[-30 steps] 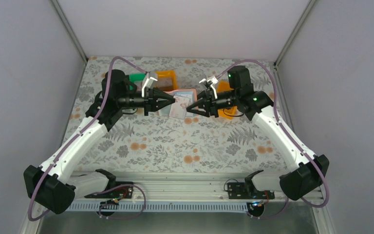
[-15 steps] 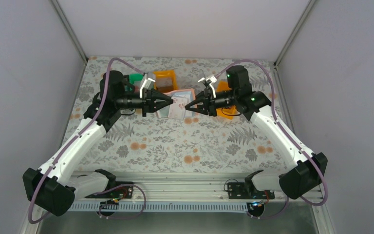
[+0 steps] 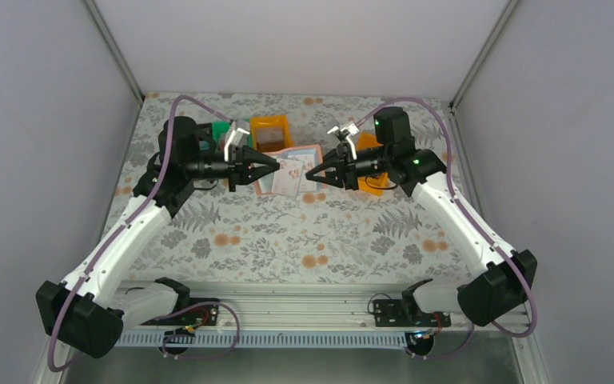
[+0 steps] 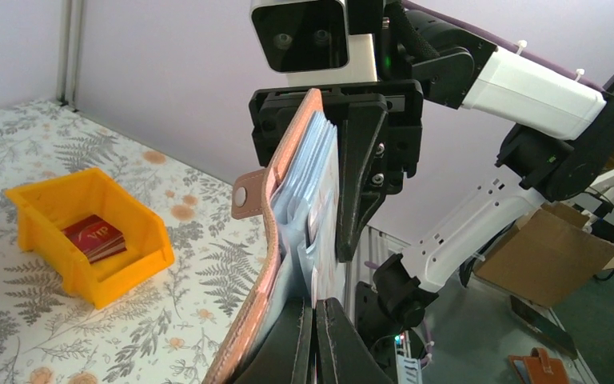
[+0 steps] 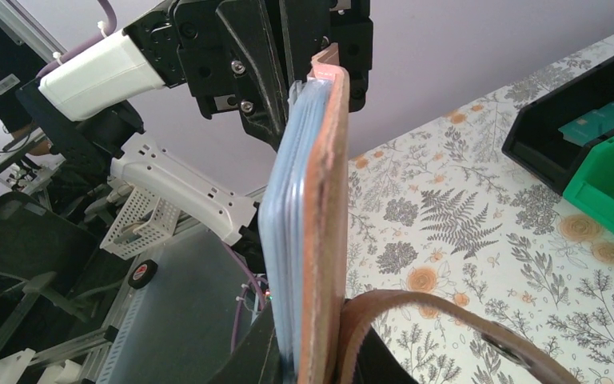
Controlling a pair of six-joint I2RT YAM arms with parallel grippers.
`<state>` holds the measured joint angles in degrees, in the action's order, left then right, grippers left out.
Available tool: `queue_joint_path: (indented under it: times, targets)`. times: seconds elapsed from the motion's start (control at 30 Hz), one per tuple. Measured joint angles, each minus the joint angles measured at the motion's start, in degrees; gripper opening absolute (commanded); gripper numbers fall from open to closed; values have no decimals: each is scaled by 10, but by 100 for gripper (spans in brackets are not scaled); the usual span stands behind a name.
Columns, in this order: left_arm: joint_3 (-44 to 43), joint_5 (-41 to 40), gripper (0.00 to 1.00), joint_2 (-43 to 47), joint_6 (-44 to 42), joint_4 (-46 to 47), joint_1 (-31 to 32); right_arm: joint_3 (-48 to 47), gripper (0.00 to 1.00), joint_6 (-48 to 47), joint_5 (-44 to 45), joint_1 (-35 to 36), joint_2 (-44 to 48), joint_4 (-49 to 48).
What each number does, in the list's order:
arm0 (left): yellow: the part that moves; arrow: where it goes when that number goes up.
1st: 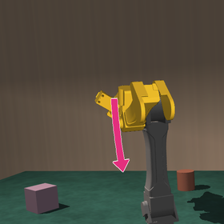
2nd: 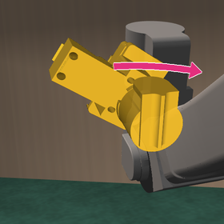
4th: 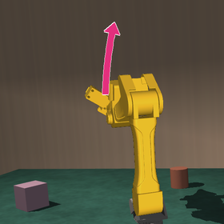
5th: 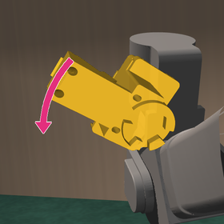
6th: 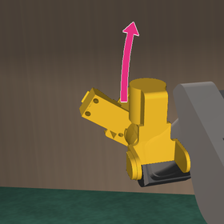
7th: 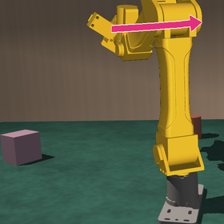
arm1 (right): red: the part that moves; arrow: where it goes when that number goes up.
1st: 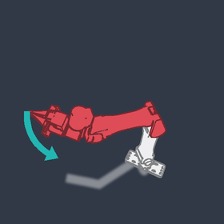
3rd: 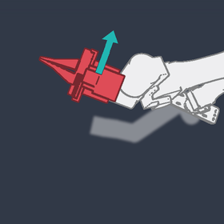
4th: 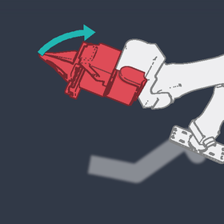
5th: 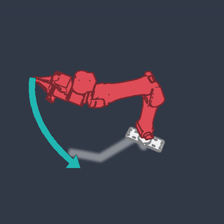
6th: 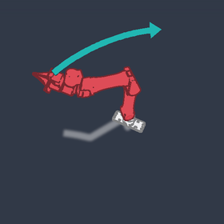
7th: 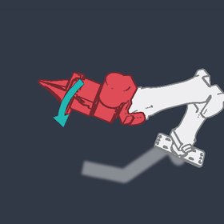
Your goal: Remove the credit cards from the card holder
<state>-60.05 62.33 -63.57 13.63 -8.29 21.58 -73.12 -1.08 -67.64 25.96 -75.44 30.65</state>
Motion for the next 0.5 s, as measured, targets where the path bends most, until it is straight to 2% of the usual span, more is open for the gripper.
queue_joint_path:
  times: [0.3,0.5]
  targets:
    - [3,3,3,2,4,-1,-7,0,4,-9,0,0,1,3]
    - [9,9,10,2,5,6,-7,0,4,-9,-2,-2,1,10]
